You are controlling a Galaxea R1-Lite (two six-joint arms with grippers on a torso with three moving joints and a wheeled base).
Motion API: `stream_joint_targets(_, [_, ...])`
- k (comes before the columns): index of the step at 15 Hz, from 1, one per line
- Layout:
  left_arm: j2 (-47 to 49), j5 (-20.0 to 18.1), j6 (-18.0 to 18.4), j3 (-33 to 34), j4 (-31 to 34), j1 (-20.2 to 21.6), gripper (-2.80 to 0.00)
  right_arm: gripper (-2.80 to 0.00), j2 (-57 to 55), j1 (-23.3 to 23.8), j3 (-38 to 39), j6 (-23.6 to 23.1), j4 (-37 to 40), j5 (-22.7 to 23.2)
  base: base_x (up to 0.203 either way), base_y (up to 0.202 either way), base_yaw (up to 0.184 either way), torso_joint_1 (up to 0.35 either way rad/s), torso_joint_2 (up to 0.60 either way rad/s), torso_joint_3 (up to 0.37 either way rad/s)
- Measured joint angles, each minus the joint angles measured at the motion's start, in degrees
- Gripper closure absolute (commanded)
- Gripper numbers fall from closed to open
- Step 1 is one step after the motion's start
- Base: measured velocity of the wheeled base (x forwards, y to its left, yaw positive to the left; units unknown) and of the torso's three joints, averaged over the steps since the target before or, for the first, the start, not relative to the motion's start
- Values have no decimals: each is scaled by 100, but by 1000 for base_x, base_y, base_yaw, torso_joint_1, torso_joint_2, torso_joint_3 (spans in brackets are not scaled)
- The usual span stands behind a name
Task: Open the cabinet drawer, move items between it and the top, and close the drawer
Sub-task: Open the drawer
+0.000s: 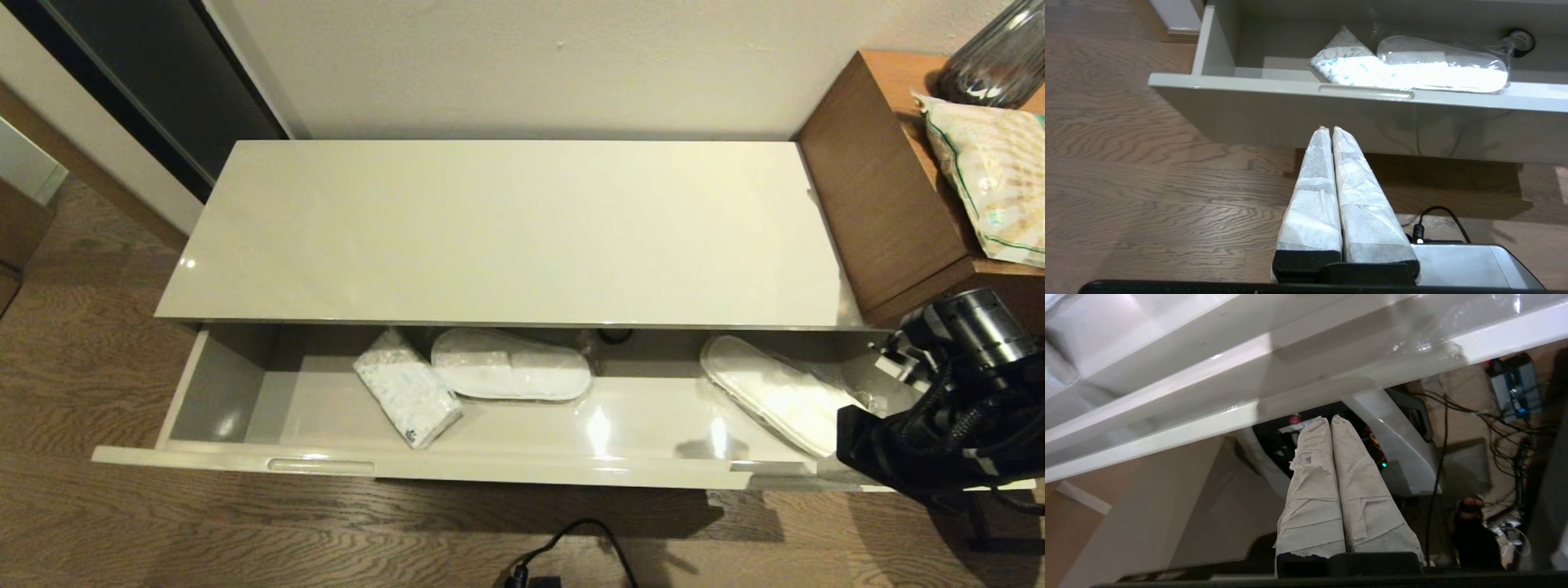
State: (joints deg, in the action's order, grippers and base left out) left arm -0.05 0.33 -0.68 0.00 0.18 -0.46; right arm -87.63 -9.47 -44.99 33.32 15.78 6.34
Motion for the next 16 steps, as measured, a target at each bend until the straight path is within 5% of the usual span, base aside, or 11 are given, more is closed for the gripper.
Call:
stream_joint_targets(6, [0, 0, 0, 0, -2, 0, 0, 0, 1148, 22, -598, -236, 1420, -13, 0, 0, 0, 0, 0, 0])
stream_joint_targets(16, [0, -1, 0, 0, -2, 5, 0, 0, 1091, 35, -622, 49, 354, -314, 0, 0, 0, 0, 0, 0])
